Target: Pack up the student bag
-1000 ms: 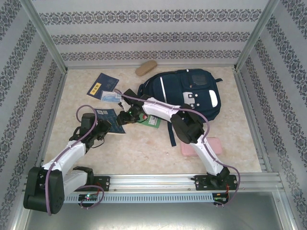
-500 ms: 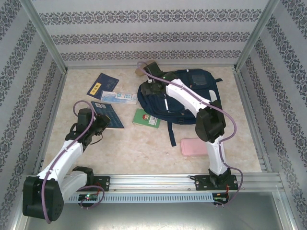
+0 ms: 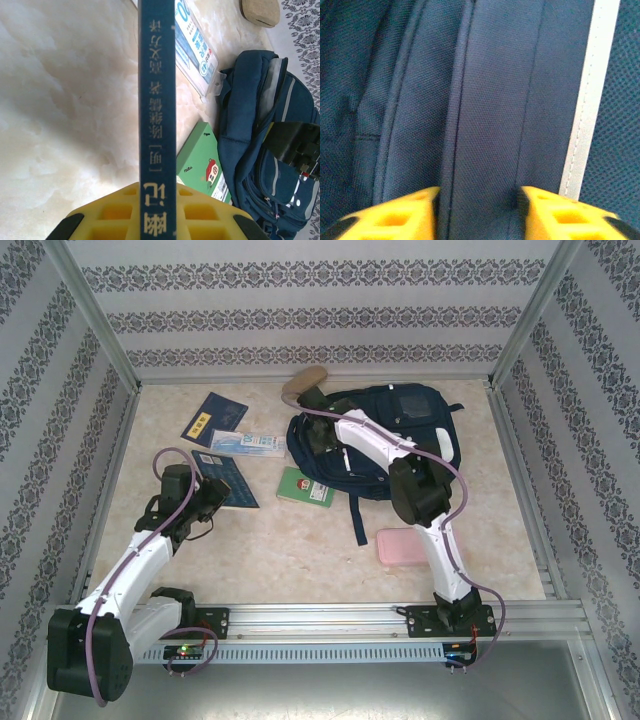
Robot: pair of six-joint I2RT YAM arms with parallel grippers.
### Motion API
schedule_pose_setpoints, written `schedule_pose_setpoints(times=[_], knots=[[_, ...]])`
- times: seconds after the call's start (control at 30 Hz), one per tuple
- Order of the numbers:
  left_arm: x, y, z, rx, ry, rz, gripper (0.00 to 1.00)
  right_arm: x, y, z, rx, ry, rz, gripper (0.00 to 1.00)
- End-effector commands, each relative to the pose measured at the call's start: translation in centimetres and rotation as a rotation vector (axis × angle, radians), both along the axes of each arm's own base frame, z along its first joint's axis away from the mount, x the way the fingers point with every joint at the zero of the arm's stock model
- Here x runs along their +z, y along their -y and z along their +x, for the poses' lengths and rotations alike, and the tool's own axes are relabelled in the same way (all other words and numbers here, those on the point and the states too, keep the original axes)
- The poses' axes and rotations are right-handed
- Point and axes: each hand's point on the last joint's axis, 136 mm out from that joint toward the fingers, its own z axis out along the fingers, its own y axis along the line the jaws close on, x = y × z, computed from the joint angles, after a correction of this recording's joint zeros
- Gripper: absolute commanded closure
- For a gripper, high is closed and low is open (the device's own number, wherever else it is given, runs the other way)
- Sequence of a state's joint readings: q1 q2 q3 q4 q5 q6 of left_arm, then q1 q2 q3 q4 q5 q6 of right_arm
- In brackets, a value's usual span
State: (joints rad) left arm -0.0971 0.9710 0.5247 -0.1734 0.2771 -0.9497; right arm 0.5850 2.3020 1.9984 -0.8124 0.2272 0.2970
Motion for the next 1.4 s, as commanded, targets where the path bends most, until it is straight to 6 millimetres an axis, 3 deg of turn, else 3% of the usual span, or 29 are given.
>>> schedule_pose_setpoints(times=[0.0, 0.07, 0.1, 0.23, 0.37, 0.5, 0.73, 1.03, 1.23, 1.37], knots=[[2.4, 0.6, 0.8, -0.04, 0.065, -0.007, 1.0, -0.4, 0.6, -0.1, 0.001, -0.013, -0.048, 0.82], [3.1, 0.9, 1.0, -0.051, 0.083, -0.011, 1.0, 0.2, 0.9, 0.0, -0.009, 0.002, -0.051, 0.97], [3.9, 1.1, 1.2, -0.067, 0.1, -0.006, 1.0, 1.0, 1.2, 0.0, -0.021, 0.017, -0.044, 1.0], [7.3, 1.7, 1.9, -0.088, 0.173, 0.022, 1.0, 5.8, 1.2, 0.3, -0.021, 0.122, 0.068, 1.0], [10.2, 3.1, 3.4, -0.115, 0.261, -0.041, 1.0, 12.1, 1.4, 0.4, -0.019, 0.213, 0.205, 1.0], [12.0, 4.8, 5.3, -0.146, 0.302, -0.062, 1.0, 17.5, 1.9, 0.4, -0.022, 0.254, 0.361, 1.0], [14.2, 10.2, 9.1, -0.231, 0.376, -0.105, 1.0, 23.3, 3.2, 0.0, -0.025, 0.266, 0.595, 1.0], [12.8, 20.4, 13.6, -0.371, 0.392, -0.172, 1.0, 27.3, 4.1, -0.7, -0.011, 0.239, 0.85, 1.0], [9.8, 27.4, 16.9, -0.451, 0.364, -0.223, 1.0, 29.3, 5.3, -1.0, -0.008, 0.25, 0.939, 1.0], [8.3, 30.6, 18.3, -0.48, 0.358, -0.251, 1.0, 30.0, 6.2, -1.3, -0.008, 0.237, 0.971, 1.0]])
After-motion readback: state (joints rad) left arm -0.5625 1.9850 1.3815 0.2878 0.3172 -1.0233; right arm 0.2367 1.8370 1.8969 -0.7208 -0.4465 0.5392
